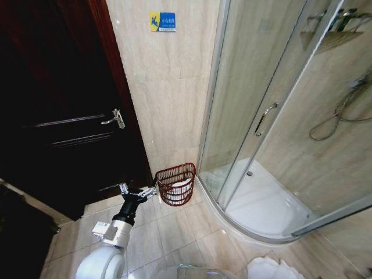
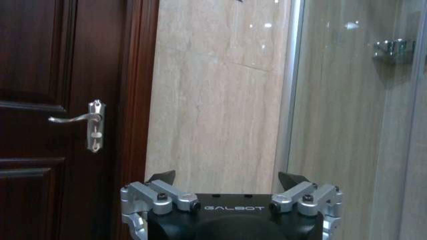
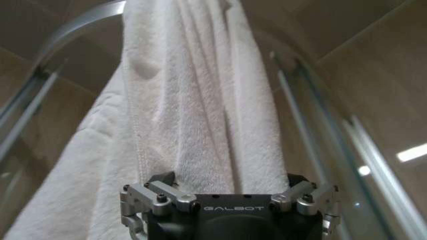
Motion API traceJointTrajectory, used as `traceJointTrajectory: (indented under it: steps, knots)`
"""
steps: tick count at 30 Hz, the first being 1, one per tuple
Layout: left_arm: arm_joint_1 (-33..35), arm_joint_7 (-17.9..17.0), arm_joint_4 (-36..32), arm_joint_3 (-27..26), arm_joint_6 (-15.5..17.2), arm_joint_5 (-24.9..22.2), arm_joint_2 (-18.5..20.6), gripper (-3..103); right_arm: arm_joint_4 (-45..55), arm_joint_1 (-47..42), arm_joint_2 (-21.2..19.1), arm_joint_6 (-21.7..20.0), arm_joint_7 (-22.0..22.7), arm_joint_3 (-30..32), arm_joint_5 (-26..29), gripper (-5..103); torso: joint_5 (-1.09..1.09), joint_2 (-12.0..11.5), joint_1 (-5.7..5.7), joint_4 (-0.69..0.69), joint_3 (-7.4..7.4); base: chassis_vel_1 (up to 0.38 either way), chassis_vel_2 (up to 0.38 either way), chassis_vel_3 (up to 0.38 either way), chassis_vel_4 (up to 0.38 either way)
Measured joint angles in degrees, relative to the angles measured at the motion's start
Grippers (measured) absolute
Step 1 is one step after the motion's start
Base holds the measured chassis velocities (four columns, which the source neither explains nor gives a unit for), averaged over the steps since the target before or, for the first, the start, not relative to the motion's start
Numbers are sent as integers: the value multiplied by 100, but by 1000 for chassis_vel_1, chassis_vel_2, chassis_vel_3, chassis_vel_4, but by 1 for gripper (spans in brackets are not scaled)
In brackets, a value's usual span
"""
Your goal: Discard the used towel into the hamper.
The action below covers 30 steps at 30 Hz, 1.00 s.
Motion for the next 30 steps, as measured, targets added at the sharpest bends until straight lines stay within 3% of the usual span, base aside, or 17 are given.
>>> traceJointTrajectory:
  steps: [17, 24, 30]
  knots:
    - [0, 0, 0, 0, 0, 0, 0, 100, 603, -241, 29, -76, -152, -46, 658, 101, -2, 0, 0, -2, 0, 0, 0, 0, 0]
    - [0, 0, 0, 0, 0, 0, 0, 100, 545, -270, -70, 108, -249, -42, 534, 70, -1, 1, 0, -3, 0, 0, 0, 0, 0]
    - [0, 0, 0, 0, 0, 0, 0, 100, 541, -326, -2, 263, -327, -27, 326, 53, 0, 0, 0, -2, 0, 0, 0, 0, 0]
